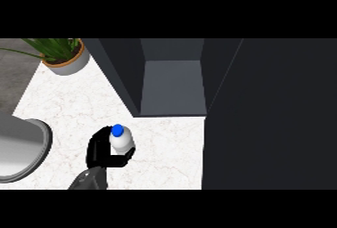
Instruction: Pick up the bottled water, place it into the cabinet and close the cabinet
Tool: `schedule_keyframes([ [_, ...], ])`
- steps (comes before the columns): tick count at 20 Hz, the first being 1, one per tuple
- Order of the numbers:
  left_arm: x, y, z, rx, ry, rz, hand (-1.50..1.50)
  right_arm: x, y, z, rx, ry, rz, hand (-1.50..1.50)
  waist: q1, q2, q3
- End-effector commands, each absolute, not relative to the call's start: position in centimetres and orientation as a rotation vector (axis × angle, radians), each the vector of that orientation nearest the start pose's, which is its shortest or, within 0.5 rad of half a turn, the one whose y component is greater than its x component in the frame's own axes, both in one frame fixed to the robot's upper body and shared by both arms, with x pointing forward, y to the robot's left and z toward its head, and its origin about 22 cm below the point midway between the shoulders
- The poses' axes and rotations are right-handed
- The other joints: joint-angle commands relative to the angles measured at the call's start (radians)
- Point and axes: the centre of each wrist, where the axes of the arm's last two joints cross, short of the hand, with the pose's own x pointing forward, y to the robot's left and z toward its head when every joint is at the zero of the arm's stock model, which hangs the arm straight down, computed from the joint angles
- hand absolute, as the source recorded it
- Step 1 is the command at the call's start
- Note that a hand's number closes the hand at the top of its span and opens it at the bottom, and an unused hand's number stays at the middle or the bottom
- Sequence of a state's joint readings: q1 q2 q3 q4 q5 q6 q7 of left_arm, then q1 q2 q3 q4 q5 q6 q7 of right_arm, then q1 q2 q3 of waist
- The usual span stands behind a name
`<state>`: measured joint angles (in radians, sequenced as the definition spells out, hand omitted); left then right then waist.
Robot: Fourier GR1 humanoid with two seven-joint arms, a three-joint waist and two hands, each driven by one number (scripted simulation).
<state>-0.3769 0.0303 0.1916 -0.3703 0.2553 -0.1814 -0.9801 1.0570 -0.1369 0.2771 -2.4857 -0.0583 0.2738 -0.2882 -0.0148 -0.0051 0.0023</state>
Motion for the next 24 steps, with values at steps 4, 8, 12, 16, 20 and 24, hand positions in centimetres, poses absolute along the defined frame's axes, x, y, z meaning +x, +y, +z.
schedule_keyframes([
  [4,24.9,21.0,-16.1,-0.311,-1.700,0.309,1.50,2.7,-22.9,12.3,0.179,-1.827,0.083,-1.50,0.007,0.000,-0.002],
  [8,25.8,19.9,-14.7,-0.314,-1.689,0.310,1.50,2.7,-22.8,11.3,0.196,-1.814,0.059,-1.50,0.004,0.000,-0.002],
  [12,28.0,17.9,-11.5,-0.349,-1.673,0.266,1.50,2.1,-23.4,12.7,0.191,-1.818,0.068,-1.50,0.006,-0.004,-0.001],
  [16,29.7,14.6,-7.9,-0.348,-1.673,0.236,1.50,2.9,-23.5,13.0,0.202,-1.825,0.051,-1.50,0.009,0.000,-0.002],
  [20,31.0,12.7,-4.9,-0.214,-1.768,0.151,1.50,2.6,-23.3,11.3,0.188,-1.807,0.048,-1.50,-0.002,-0.002,-0.002],
  [24,32.4,10.0,-1.7,-0.225,-1.768,0.127,1.50,2.4,-24.1,12.0,0.185,-1.833,0.061,-1.50,-0.013,0.001,-0.002],
])
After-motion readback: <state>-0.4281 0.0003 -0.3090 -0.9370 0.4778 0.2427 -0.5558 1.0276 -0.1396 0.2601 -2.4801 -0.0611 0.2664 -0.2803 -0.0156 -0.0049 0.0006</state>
